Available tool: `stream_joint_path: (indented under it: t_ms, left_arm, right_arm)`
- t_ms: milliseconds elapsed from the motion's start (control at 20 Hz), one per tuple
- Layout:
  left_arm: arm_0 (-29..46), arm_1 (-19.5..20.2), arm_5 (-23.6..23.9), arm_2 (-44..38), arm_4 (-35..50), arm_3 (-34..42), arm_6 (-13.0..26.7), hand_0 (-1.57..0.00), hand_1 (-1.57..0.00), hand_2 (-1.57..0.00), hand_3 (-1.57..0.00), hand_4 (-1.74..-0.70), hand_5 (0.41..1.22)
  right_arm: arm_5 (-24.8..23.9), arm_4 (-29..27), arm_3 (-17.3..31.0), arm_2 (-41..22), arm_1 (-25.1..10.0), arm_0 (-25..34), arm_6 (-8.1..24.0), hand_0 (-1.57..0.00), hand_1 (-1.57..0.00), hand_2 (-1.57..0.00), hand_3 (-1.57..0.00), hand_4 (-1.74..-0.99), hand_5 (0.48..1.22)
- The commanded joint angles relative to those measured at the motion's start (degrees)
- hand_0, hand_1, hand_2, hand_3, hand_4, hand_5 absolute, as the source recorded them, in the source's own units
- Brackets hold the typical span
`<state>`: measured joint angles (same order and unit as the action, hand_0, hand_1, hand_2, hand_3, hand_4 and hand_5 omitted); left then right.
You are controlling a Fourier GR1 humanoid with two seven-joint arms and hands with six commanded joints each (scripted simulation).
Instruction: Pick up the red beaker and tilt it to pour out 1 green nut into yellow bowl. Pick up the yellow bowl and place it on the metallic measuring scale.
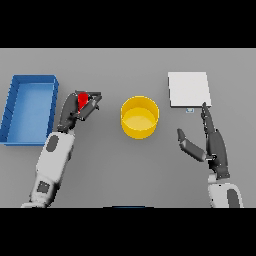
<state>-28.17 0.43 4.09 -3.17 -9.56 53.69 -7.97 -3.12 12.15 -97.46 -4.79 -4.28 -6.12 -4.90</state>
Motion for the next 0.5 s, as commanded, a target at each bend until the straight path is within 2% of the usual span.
stream_joint_path:
  t_ms: [0, 50, 150, 300, 450]
  left_arm:
    - [0.21, -0.42, 0.50, 0.09, 0.37, 0.66, -0.49, -1.47, -1.48, -1.48, -1.45, -1.62, 1.140]
    - [0.39, -0.69, 0.88, -0.22, 1.14, 1.34, -1.39, -1.49, -1.50, -1.50, -1.47, -1.64, 1.132]
    - [0.02, -0.92, 1.52, -0.41, 2.30, 2.88, -1.86, -1.52, -1.52, -1.52, -1.51, -1.68, 1.122]
    - [1.03, 0.10, 2.30, 1.74, 1.33, 7.88, -0.54, -1.55, -1.55, -1.55, -1.54, -1.71, 1.114]
    - [-0.83, 2.66, 1.57, 5.63, -2.20, 10.94, 4.11, -1.56, -1.56, -1.56, -1.55, -1.72, 1.117]
  right_arm:
    - [0.30, -0.46, 0.00, 0.20, -0.14, 0.01, 0.22, 0.00, 0.00, 0.00, 0.00, -1.260, 0.643]
    - [0.52, -0.40, 0.27, 0.12, -0.27, -0.67, -0.89, 0.00, 0.00, 0.00, 0.00, -1.262, 0.646]
    - [0.35, 0.32, -0.22, -0.13, -0.56, -0.90, -0.79, 0.00, 0.00, 0.00, 0.00, -1.258, 0.646]
    - [0.16, 0.69, -0.77, -0.22, -0.70, -0.54, -0.54, 0.00, 0.00, 0.00, 0.00, -1.263, 0.652]
    - [0.30, 1.15, 0.28, -0.39, -0.83, 0.03, -0.69, 0.00, 0.00, 0.00, 0.00, -1.261, 0.661]
